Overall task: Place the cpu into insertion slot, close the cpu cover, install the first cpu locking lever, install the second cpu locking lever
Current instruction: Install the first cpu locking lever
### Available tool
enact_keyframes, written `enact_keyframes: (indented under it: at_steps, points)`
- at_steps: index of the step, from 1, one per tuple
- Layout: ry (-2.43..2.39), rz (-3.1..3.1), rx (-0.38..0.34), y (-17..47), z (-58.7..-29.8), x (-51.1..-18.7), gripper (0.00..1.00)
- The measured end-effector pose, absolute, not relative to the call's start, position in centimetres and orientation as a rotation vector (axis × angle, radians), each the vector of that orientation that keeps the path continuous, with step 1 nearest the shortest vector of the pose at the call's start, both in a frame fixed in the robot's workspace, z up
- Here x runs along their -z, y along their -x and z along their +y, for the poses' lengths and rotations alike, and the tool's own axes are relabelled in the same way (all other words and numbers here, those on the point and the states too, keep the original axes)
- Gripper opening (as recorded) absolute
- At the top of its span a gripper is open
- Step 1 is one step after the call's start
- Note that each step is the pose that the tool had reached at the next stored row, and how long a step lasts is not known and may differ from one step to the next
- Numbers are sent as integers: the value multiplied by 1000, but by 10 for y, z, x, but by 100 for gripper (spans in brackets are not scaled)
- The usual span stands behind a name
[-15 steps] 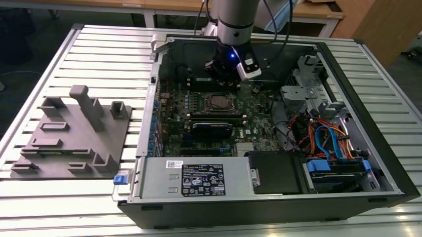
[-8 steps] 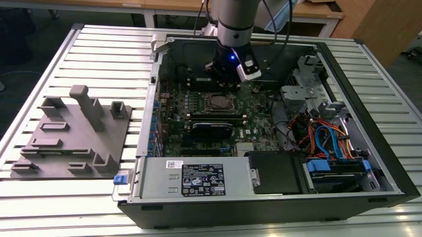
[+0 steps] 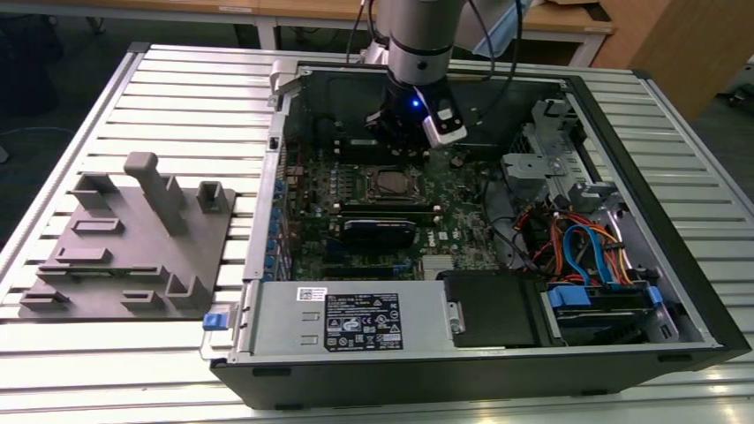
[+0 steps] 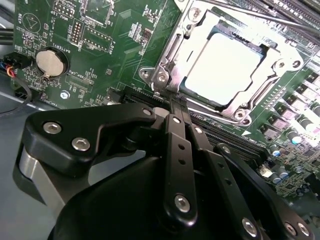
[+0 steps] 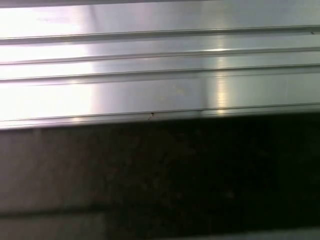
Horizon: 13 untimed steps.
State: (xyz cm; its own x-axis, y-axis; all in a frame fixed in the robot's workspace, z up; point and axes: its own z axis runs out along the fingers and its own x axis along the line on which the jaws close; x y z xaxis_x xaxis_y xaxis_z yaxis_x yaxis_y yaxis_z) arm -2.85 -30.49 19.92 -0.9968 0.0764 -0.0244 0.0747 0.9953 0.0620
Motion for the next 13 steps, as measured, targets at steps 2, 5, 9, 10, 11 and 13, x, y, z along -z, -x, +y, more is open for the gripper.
enact_keyframes:
  at_steps: [2, 5, 9, 10, 11, 13]
  points:
    - [-118, 3111, -94, 29, -305, -201, 10]
    - [-118, 3111, -94, 29, -305, -201, 10]
    - [-117, 3112, -69, 28, -305, -199, 10]
    - [-117, 3112, -62, 28, -305, -198, 10]
    - [-117, 3112, -56, 28, -305, -198, 10]
    - [-117, 3112, -52, 28, -305, -197, 10]
